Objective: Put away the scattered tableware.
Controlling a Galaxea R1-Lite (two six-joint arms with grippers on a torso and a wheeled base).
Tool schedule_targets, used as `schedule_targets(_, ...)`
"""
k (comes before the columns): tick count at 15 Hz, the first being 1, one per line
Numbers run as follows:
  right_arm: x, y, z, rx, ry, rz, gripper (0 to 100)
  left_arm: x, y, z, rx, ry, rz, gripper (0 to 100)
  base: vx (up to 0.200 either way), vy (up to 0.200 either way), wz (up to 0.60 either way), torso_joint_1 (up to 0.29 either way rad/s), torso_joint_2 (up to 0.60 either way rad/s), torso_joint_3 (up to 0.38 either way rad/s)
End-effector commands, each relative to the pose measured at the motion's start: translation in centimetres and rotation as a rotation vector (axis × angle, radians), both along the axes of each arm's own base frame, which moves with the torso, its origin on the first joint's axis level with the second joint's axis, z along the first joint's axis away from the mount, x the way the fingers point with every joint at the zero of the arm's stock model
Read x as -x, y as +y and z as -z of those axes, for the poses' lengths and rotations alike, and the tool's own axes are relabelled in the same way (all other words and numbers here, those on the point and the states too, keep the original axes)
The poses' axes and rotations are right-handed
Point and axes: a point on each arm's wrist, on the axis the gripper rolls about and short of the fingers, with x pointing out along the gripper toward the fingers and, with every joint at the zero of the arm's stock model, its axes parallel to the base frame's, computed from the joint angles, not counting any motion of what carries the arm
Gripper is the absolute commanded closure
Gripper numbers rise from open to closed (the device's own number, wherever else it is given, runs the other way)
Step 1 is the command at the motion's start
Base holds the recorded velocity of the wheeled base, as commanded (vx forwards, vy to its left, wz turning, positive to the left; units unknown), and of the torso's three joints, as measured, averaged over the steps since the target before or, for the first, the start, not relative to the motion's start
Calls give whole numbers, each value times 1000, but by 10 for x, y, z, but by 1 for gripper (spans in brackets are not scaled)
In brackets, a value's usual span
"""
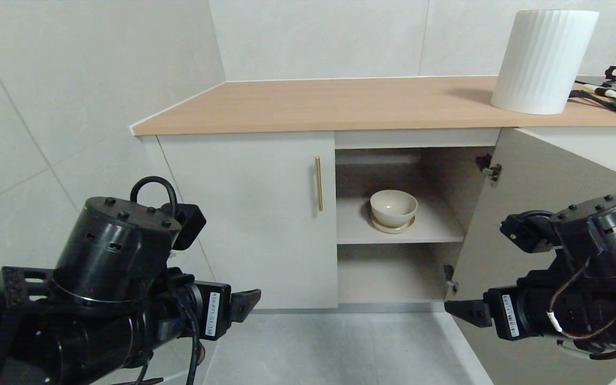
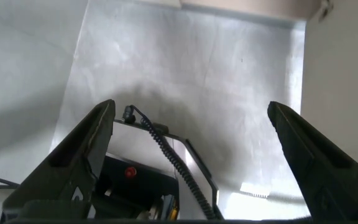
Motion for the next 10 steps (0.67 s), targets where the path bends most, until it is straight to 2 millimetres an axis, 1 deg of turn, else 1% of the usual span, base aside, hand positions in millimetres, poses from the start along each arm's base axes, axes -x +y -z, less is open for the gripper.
schedule_targets(1, 1, 0, -1, 0, 0, -2, 0, 0, 0, 1, -4, 3, 0, 0, -200, 0, 0, 2, 2, -12)
schedule_targets(2, 1, -1, 0, 1, -1, 1, 0, 0, 0, 2, -8, 5, 1, 0, -200, 0, 0, 2, 2, -7)
schedule_targets(10, 4, -3, -4, 1, -18, 9, 0, 0, 0, 2, -6, 4, 2, 0, 0, 0, 0, 0, 0, 0)
